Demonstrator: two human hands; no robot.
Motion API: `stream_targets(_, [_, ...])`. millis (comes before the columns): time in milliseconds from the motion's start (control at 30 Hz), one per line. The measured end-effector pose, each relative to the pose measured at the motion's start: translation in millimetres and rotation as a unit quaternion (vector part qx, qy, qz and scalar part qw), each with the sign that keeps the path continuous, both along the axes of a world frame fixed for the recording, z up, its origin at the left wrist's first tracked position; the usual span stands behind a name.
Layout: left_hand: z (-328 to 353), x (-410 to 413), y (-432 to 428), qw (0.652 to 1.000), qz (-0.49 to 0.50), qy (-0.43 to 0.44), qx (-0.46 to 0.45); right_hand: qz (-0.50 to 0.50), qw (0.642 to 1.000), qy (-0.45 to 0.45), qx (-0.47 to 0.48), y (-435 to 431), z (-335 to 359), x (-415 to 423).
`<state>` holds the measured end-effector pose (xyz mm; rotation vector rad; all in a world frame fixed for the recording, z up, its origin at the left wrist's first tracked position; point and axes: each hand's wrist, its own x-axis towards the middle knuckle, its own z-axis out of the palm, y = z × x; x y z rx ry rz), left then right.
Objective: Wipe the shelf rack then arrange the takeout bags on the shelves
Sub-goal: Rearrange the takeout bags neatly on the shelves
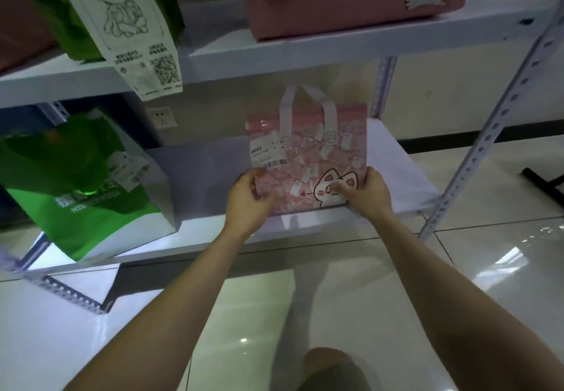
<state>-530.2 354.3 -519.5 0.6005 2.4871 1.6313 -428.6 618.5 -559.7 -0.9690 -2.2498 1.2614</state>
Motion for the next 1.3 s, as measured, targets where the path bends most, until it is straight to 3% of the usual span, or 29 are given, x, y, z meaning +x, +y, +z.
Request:
stream_targets(233, [-1.9, -3.6, -70.8, 0.998, 0.065, 0.005, -0.015, 0.055, 0.998, -0.032, 0.022, -74.8, -5.3, -1.3])
stream_targets(367, [3.1, -5.4, -96.0, 0.996, 0.078, 0.014, -0.042, 0.102, 0.994, -0.038, -0.021, -90.8, 6.9, -7.4])
stream_targets(467, [4.6, -8.3, -115.7, 0.994, 0.076, 0.043, -0.07, 0.062, 0.997, -0.035, -0.025, -100.7, 19.3, -0.7])
stream_targets(533, [6.8, -8.1, -135.7, 0.992, 0.073, 0.058, -0.088, -0.021, 0.999, 0.006, 0.048, -113.9, 30.0, 8.9])
stream_targets(600, [9.7, -7.1, -162.5, 0.992, 0.067, 0.063, -0.082, -0.057, 0.986, 0.119, 0.105, -137.5, 42.3, 15.4])
stream_targets(700, [17.9, -13.6, -213.9, 0.988, 0.111, 0.085, -0.065, 0.07, 0.973, 0.184, 0.121, -198.7, 62.1, -1.1])
stream_targets(800, [22.6, -26.4, -269.9, 0.968, 0.211, 0.112, -0.075, 0.222, 0.954, 0.144, 0.14, -273.1, 66.7, -41.8])
stream_targets(900, [24.3, -43.5, -319.8, 0.948, 0.286, 0.116, -0.077, 0.262, 0.956, 0.085, 0.099, -331.5, 60.4, -84.9])
stream_targets(1100, [24.5, -84.4, -364.3, 0.974, 0.198, 0.088, -0.063, 0.217, 0.973, -0.064, 0.05, -367.6, 51.9, -152.9])
stream_targets(1300, [9.5, -95.0, -371.7, 0.978, 0.18, 0.103, -0.007, 0.249, 0.958, -0.045, 0.137, -385.2, 33.0, -166.2])
